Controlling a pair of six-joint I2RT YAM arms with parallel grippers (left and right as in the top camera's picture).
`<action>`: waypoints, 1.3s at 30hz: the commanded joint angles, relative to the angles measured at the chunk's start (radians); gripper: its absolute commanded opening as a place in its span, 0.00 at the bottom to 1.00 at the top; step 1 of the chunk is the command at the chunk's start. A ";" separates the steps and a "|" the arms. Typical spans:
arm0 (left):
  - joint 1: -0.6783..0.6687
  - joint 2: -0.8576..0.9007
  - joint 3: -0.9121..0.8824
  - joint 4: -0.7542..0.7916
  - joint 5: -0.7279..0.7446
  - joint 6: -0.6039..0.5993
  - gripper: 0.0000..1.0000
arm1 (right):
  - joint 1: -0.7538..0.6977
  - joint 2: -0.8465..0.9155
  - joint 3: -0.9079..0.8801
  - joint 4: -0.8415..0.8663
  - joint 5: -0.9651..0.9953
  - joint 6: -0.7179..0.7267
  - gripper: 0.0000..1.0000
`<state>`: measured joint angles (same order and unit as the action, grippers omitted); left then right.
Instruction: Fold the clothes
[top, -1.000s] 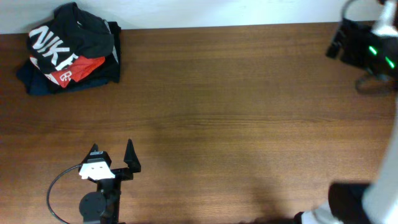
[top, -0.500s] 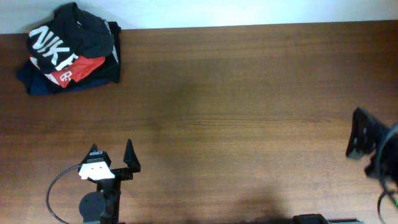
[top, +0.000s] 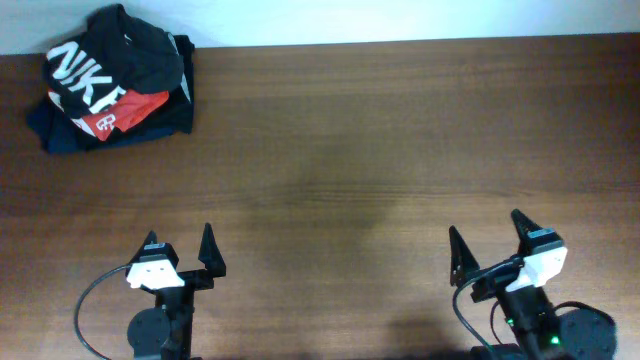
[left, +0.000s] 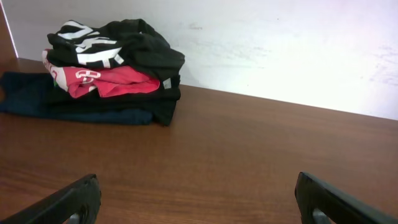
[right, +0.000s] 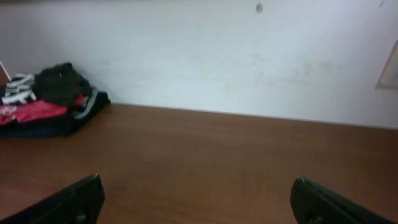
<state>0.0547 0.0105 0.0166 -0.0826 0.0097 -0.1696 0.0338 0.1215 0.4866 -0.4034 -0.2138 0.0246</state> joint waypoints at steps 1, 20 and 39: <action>0.005 -0.005 -0.008 0.000 -0.007 0.003 0.99 | 0.005 -0.120 -0.220 0.127 -0.023 0.060 0.99; 0.005 -0.005 -0.008 0.000 -0.007 0.003 0.99 | 0.005 -0.118 -0.453 0.419 -0.012 0.066 0.99; 0.005 -0.005 -0.008 0.000 -0.007 0.003 0.99 | 0.005 -0.118 -0.481 0.340 0.053 0.058 0.99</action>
<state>0.0547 0.0109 0.0166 -0.0822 0.0097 -0.1696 0.0338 0.0139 0.0105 -0.0563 -0.1745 0.0929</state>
